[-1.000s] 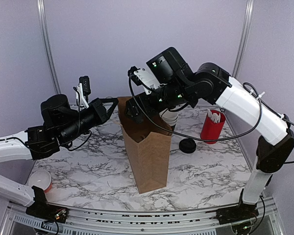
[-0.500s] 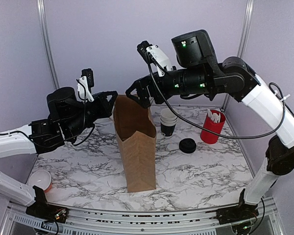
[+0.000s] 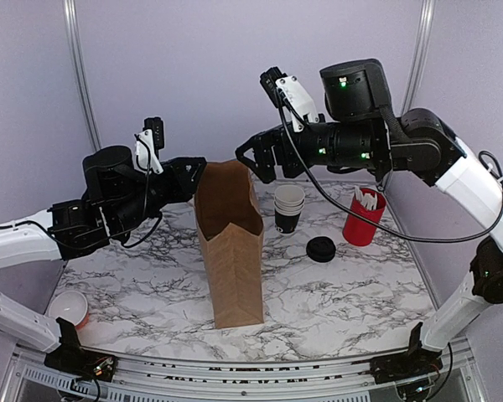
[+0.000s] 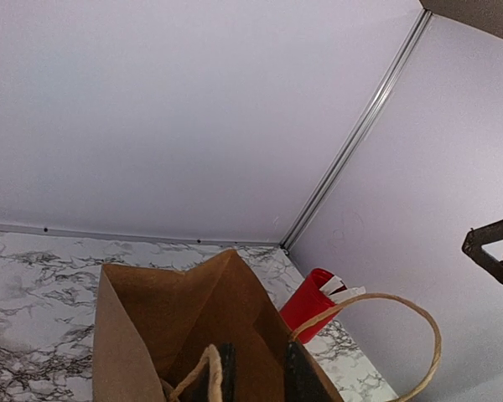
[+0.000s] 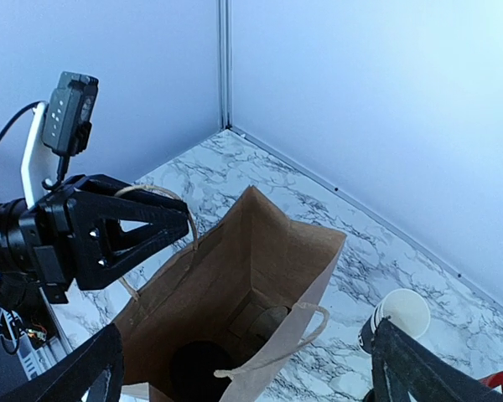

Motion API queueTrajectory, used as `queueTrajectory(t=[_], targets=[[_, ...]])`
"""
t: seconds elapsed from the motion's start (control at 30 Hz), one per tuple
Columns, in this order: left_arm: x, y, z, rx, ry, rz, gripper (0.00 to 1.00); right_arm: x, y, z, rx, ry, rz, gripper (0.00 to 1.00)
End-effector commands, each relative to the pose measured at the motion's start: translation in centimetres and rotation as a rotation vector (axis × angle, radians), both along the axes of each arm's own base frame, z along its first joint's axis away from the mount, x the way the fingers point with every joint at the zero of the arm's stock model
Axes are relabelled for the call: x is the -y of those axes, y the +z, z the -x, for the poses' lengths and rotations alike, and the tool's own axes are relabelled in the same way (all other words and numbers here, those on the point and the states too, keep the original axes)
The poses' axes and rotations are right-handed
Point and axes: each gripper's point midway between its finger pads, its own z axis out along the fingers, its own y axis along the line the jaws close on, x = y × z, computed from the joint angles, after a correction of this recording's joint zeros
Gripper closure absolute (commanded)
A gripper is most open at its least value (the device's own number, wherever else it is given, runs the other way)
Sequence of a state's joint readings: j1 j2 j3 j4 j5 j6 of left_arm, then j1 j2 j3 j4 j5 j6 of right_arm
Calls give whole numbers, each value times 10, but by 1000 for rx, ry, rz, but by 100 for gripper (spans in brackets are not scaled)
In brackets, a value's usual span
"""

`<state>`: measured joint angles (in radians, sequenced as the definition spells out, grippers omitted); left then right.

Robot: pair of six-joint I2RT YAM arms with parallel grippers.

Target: Pack the takeout coffee

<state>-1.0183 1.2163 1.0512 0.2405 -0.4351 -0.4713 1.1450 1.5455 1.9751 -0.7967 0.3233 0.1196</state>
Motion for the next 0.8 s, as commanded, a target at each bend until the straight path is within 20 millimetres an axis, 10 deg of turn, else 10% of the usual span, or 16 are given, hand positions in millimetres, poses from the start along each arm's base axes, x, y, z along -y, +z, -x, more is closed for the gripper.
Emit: queueTrajectory(t=[0.0,0.53,0.77], targets=[[-12,12,6,-24,6,29,71,5,9,-1,24,-31,-37,0],[-33,18,18,-35,19,16,1,35,11,-8,57,-149,-90,0],[-42,24,19,-25,41,13,1,47,13,-15,59,-193,-104,0]])
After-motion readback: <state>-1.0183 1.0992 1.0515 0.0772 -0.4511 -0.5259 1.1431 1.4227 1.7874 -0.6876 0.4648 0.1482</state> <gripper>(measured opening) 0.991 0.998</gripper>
